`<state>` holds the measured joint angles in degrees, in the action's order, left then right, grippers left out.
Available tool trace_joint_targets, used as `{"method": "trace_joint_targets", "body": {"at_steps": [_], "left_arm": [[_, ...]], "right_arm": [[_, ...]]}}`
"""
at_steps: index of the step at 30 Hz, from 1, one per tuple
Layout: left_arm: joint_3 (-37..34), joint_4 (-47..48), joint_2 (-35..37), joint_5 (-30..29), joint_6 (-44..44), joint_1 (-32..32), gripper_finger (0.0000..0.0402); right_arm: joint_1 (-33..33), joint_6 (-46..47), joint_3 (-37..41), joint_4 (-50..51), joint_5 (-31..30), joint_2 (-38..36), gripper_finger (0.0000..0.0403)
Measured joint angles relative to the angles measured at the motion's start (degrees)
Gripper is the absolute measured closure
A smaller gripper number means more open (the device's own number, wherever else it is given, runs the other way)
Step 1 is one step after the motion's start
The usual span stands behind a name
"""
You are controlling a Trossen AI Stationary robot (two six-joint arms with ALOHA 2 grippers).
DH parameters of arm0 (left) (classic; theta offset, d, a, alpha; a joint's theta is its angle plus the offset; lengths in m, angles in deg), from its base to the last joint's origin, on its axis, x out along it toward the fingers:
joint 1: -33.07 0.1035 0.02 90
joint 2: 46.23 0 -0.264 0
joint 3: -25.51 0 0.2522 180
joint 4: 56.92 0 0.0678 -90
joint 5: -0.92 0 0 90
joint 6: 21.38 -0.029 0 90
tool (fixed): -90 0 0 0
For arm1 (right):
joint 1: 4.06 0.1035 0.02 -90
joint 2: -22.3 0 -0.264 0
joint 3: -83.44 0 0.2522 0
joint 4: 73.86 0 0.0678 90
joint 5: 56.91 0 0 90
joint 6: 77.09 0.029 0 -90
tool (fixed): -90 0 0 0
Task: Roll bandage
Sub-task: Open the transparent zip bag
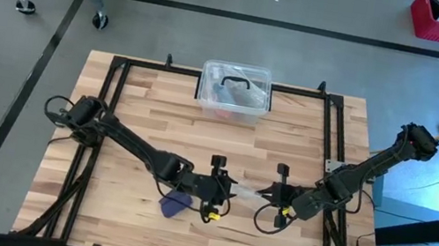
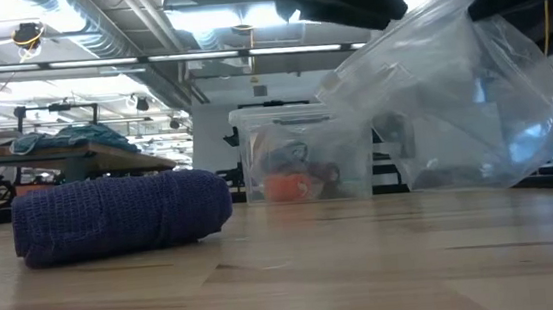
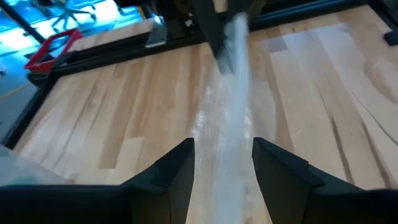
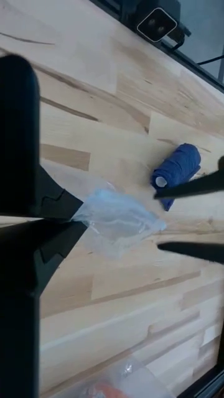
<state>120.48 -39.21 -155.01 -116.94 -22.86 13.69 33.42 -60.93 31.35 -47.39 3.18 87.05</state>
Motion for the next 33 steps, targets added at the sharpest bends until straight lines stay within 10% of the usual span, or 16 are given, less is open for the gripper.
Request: {"method": "trace_joint_targets", "body": {"at_steps": [33], "left_arm": [[0.1, 0.0, -0.2, -3.6, -2.6, 0.7, 0.0249]], "right_arm": [[0.0, -2.7, 0.0, -2.2, 2.5, 0.0, 0.0393]]}}
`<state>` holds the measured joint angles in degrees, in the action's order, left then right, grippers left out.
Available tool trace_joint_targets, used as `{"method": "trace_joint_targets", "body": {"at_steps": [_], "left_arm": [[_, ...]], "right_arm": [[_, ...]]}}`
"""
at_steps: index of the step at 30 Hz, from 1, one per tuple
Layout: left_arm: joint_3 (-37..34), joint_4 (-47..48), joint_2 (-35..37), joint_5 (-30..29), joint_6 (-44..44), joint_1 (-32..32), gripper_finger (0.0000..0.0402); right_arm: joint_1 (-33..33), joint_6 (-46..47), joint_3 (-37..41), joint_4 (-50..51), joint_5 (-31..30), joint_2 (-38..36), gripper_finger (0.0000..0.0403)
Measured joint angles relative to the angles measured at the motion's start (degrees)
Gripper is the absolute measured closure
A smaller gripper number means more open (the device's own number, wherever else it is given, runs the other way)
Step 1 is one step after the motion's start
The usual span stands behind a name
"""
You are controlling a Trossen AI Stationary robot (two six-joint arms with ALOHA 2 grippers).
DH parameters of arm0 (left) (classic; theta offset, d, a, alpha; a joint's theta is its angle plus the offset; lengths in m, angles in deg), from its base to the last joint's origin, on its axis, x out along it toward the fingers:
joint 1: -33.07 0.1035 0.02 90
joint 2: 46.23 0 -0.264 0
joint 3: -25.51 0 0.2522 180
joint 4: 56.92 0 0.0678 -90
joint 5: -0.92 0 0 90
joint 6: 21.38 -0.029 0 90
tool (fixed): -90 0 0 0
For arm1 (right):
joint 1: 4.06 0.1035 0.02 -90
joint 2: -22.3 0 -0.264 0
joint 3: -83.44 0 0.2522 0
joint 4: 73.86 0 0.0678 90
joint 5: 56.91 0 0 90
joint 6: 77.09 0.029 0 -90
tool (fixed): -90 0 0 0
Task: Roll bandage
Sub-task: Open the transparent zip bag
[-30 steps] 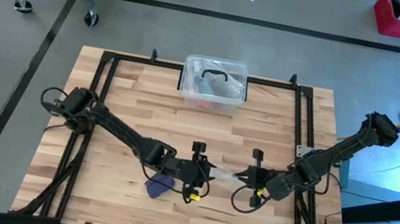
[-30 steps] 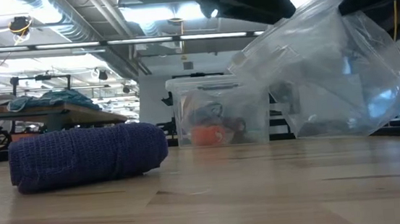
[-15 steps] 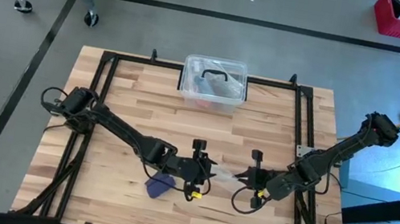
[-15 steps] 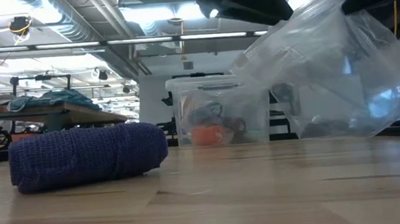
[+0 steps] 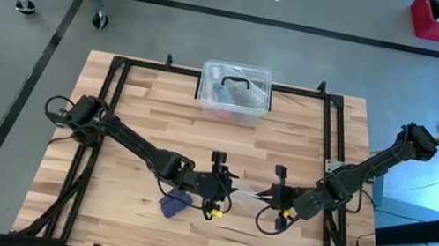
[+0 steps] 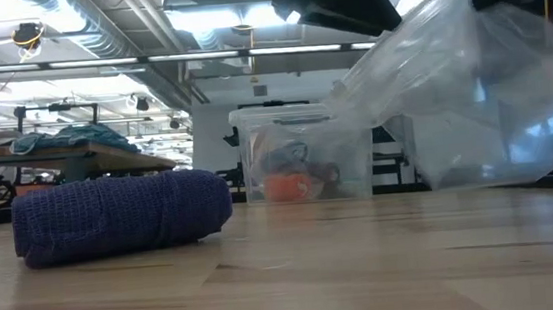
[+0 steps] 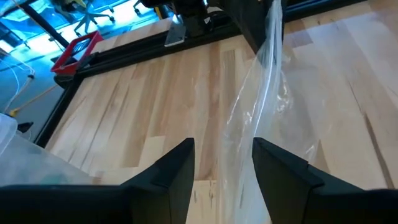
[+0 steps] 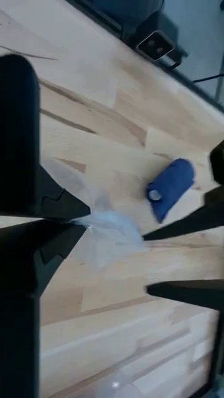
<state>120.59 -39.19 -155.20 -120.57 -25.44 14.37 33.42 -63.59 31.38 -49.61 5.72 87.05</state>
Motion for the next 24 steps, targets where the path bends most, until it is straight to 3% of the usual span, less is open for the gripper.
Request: {"method": "trace_joint_targets", "body": {"at_steps": [16, 20, 24], "left_arm": [[-0.1, -4.2, -2.0, 4.3, -2.1, 0.2, 0.0251], [-0.1, -2.7, -2.1, 10.4, 0.8, 1.1, 0.0278], [-0.1, -0.6, -2.6, 12.7, 2.4, 1.7, 0.0326]], "right_arm": [[0.0, -2.1, 0.0, -3.5, 0.0, 2.2, 0.0393], [0.0, -3.3, 0.0, -5.5, -1.7, 3.0, 0.0393], [0.0, -4.1, 0.0, -8.3, -1.6, 3.1, 0.0393]]}}
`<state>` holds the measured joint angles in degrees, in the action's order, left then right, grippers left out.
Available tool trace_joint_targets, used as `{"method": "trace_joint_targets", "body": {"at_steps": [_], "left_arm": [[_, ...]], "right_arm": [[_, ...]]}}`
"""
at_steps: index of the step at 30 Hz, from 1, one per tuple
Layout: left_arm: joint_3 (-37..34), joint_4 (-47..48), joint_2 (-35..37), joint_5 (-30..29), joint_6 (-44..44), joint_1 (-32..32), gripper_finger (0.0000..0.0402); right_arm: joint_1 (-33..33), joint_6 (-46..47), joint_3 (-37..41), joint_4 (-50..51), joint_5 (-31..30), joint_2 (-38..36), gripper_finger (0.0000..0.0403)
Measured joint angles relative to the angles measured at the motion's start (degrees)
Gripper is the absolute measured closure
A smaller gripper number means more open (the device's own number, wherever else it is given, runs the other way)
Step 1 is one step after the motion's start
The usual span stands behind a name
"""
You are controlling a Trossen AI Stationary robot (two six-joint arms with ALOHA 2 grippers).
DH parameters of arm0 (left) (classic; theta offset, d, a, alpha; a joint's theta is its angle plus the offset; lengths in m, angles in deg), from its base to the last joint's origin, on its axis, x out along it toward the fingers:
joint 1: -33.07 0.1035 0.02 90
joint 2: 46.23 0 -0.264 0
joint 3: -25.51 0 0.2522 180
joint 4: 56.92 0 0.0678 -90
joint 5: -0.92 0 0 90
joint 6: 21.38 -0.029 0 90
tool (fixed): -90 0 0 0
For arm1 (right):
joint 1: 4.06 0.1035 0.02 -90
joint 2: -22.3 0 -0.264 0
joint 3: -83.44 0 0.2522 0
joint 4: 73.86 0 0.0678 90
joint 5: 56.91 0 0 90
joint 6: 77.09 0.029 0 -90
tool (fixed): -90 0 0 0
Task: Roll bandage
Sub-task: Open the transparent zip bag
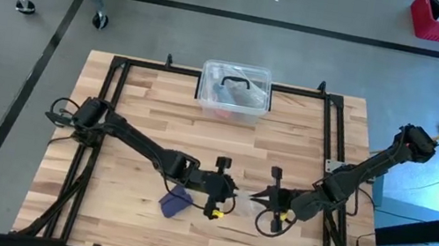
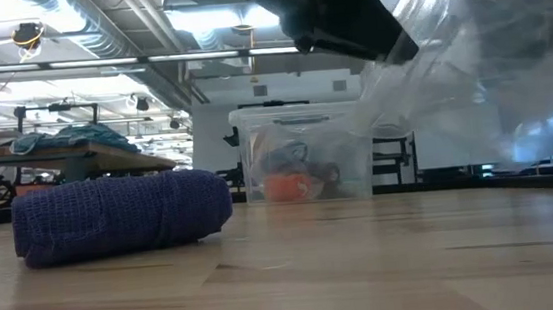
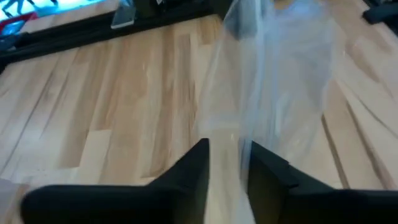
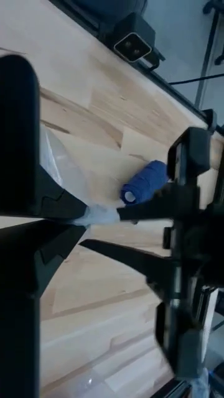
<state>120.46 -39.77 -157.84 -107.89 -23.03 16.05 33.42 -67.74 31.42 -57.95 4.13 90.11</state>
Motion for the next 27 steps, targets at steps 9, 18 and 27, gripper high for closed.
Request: {"method": "trace_joint_targets", "body": {"at_steps": [9, 18, 27], "left_arm": [[0.0, 0.5, 0.0, 2.0, -0.3, 0.2, 0.0396], [0.3, 5.8, 2.3, -1.8, 2.4, -0.4, 0.0400], [5.1, 30.0, 8.6, -18.2, 13.8, -4.9, 0.0401]], "right_arm": [[0.0, 2.7, 0.0, -1.1, 0.1, 1.3, 0.0393], [-0.9, -2.5, -2.0, 0.2, -5.5, 1.8, 0.0332], [-0.8, -19.6, -15.7, 9.4, -17.8, 1.7, 0.0204]]}}
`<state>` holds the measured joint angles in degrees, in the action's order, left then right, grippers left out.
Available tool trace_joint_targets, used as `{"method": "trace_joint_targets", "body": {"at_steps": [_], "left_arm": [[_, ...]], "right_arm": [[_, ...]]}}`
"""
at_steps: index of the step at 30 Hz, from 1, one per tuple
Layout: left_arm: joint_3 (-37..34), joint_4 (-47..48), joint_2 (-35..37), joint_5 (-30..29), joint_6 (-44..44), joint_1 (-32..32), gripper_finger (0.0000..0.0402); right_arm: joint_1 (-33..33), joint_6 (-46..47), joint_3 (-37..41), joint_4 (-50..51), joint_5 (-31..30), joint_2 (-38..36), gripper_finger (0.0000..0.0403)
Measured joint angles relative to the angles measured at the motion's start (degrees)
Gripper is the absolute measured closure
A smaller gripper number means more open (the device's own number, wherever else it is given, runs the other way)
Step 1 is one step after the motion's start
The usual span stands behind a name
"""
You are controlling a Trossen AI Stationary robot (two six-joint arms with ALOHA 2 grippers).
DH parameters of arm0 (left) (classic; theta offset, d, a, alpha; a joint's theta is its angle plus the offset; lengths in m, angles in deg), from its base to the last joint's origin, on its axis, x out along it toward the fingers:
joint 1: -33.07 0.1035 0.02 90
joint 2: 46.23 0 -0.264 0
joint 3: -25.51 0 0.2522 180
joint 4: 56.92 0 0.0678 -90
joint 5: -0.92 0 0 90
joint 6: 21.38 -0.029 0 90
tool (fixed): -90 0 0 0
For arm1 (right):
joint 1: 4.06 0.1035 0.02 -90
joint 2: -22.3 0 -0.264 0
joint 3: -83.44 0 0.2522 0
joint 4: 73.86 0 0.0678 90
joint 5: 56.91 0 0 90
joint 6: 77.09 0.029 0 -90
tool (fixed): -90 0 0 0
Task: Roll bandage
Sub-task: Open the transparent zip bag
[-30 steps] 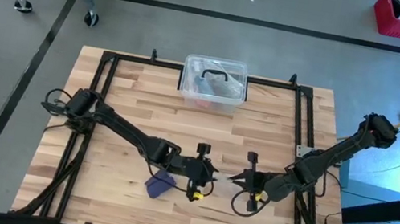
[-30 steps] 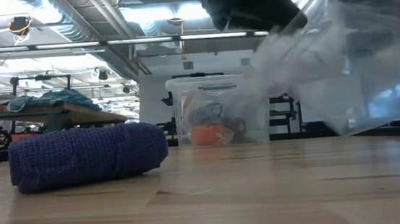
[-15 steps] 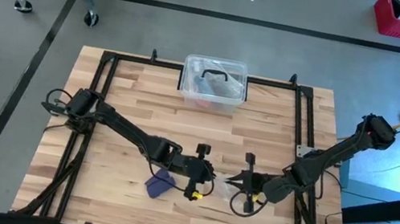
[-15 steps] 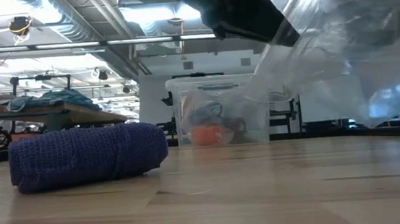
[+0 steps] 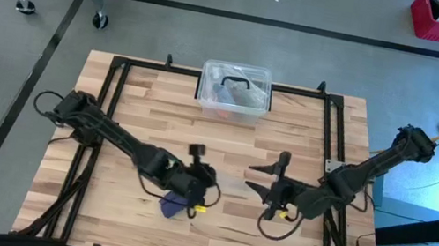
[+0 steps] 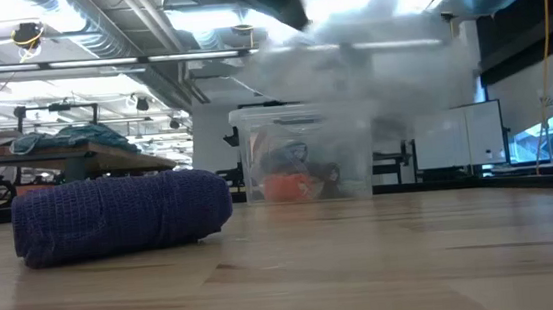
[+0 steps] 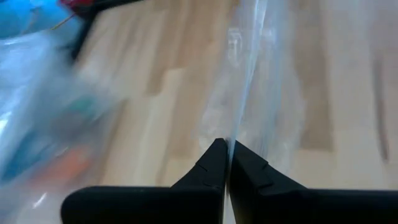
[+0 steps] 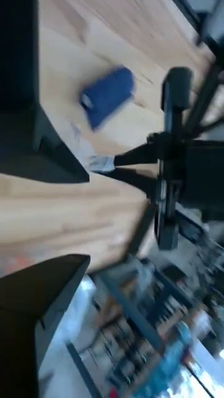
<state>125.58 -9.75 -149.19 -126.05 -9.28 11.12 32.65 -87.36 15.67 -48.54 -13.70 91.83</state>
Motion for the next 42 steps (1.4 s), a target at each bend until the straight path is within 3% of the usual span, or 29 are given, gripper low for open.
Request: {"method": "trace_joint_targets", "body": {"at_steps": [4, 9, 11, 17, 22, 26, 29, 33, 42], "left_arm": [[1.0, 14.7, 4.0, -6.9, 13.0, -0.7, 0.0401], [0.9, 31.8, 5.5, -9.0, 34.7, -0.9, 0.0401], [0.0, 32.5, 5.2, -8.9, 37.2, -1.8, 0.0401], [-2.1, 21.9, 5.0, -8.4, 29.8, -3.0, 0.0401], [-2.4, 9.6, 4.1, -8.4, 16.4, -1.9, 0.0401], [-2.4, 5.0, 1.7, -7.3, 11.2, -1.4, 0.0401], [-2.5, 4.3, 0.5, -5.5, 11.0, -1.4, 0.0401], [-2.5, 4.4, 0.2, -5.2, 13.3, -1.2, 0.0401], [-1.4, 3.9, 0.2, -5.0, 13.0, -2.4, 0.0401]], "right_arm": [[-1.0, -5.1, -1.2, -8.4, 2.4, 0.3, 0.0181], [-4.8, -6.0, -1.1, -16.1, 15.8, 5.0, 0.0181], [-6.3, -7.9, -1.1, -19.4, 19.5, 8.5, 0.0185], [-8.3, -18.2, -1.1, -28.4, 21.8, 19.3, 0.0195], [-7.3, -26.4, -2.3, -29.4, 15.1, 23.8, 0.0203], [-6.2, -30.2, -2.6, -29.5, 6.4, 24.0, 0.0209], [-6.3, -30.7, -2.6, -29.5, 4.8, 24.0, 0.0210], [-6.6, -30.7, -2.7, -28.4, 11.0, 24.4, 0.0210], [-9.0, -30.6, -2.7, -21.6, 6.7, 27.2, 0.0211]]}}
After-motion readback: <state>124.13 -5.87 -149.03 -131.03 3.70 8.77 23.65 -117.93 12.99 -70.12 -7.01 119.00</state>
